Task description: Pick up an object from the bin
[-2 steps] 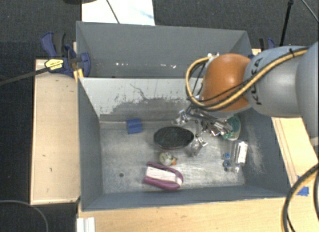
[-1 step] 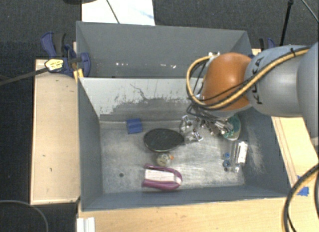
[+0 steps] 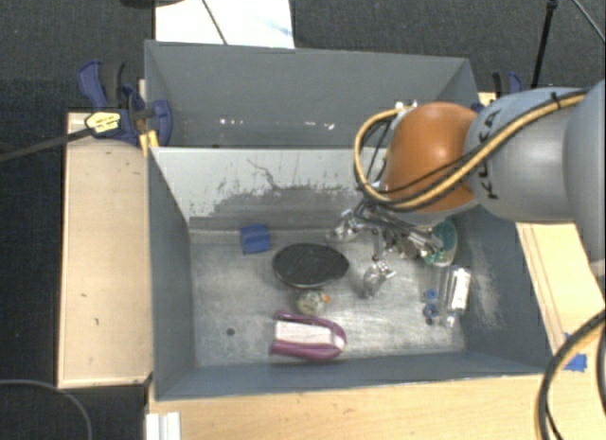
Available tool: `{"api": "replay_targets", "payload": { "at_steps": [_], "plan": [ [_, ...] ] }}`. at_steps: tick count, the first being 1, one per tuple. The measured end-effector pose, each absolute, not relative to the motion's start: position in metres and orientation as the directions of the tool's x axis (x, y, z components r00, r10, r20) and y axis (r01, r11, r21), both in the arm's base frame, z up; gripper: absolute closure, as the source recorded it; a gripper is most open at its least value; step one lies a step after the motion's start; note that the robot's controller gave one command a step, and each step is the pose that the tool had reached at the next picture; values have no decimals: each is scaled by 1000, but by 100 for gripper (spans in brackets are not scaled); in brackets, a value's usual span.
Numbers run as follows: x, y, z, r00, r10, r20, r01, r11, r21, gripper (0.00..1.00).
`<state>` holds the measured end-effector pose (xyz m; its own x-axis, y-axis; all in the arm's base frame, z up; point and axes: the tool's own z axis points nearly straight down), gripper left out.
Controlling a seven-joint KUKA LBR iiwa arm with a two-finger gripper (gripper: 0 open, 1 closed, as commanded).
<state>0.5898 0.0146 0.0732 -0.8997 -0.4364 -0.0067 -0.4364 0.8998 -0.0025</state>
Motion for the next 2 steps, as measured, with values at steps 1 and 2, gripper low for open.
{"api": "replay_targets", "payload": {
  "at_steps": [1,2],
  "plan": [
    [579,75,74,-838,-546,-10,-546,838,-3,0],
    [587,125,73,-801,-599,-9,-599,801,-3,0]
  ]
}}
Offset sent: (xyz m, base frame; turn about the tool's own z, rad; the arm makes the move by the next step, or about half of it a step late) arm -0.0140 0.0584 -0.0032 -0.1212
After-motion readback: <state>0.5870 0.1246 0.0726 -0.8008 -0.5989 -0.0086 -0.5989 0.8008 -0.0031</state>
